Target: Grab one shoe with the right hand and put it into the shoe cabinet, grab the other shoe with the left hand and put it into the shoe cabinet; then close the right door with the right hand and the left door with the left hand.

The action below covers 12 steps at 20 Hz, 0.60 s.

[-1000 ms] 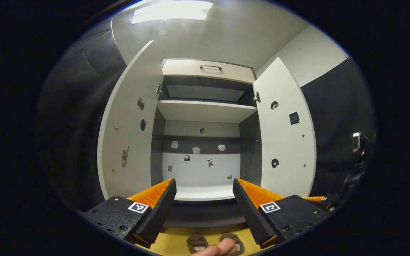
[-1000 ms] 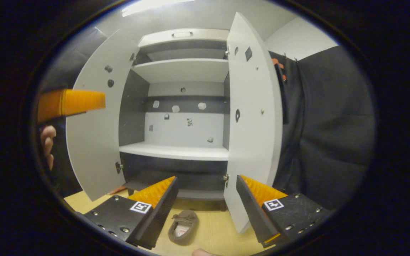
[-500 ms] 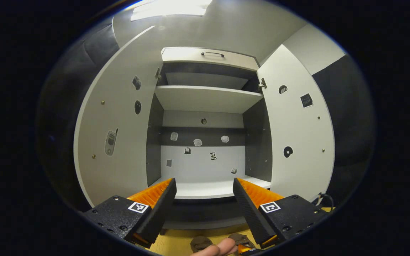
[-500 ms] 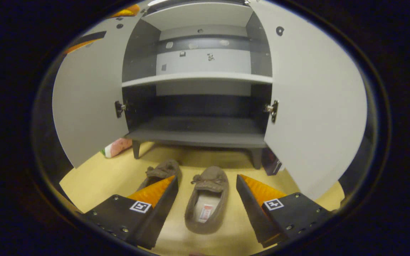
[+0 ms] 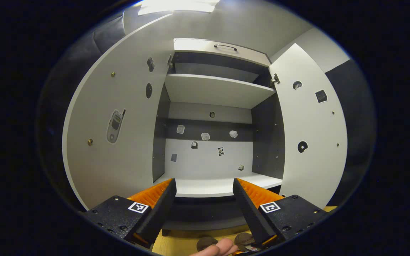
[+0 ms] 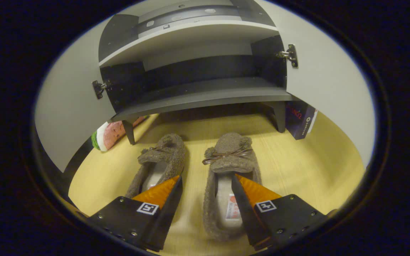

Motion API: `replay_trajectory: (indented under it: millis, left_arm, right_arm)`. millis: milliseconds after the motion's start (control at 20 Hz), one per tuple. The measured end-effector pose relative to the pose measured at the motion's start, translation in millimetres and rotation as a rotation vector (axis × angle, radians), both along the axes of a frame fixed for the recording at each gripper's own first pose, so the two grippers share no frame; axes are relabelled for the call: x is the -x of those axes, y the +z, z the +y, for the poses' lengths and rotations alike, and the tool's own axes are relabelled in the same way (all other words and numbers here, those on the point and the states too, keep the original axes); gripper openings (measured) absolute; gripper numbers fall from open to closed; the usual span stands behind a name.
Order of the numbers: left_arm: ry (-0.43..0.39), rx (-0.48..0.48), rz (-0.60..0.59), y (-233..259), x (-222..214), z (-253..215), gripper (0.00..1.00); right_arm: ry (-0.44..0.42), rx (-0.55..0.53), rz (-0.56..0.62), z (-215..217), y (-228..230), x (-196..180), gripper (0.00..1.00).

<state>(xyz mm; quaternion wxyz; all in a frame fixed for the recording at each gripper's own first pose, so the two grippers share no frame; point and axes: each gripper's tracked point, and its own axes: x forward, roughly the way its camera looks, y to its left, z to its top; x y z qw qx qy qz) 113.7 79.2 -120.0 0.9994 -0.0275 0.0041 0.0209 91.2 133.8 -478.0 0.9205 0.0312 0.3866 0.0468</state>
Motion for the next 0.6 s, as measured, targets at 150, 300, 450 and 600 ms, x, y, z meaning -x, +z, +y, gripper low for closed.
replay_trajectory:
  millis: [150, 300, 450, 600]
  left_arm:
    - [-0.053, 0.020, 0.013, -4.2, 0.0, -9.6, 0.98]
    - [-0.056, 0.047, 0.020, -6.0, -5.3, -6.3, 0.98]
    - [-0.055, 0.024, 0.017, -8.4, -10.8, -1.2, 0.98]
    - [-0.054, 0.038, 0.034, -14.0, -18.0, 2.4, 0.98]
  right_arm:
    - [-0.030, -0.007, 0.050, 0.7, -14.2, -4.0, 0.36]
    - [0.014, 0.062, 0.044, -3.2, -20.3, -6.4, 0.35]
    - [0.044, 0.090, -0.002, -5.8, -20.4, -9.8, 0.08]
    - [0.093, 0.058, -0.050, -3.4, -15.8, -8.7, 0.01]
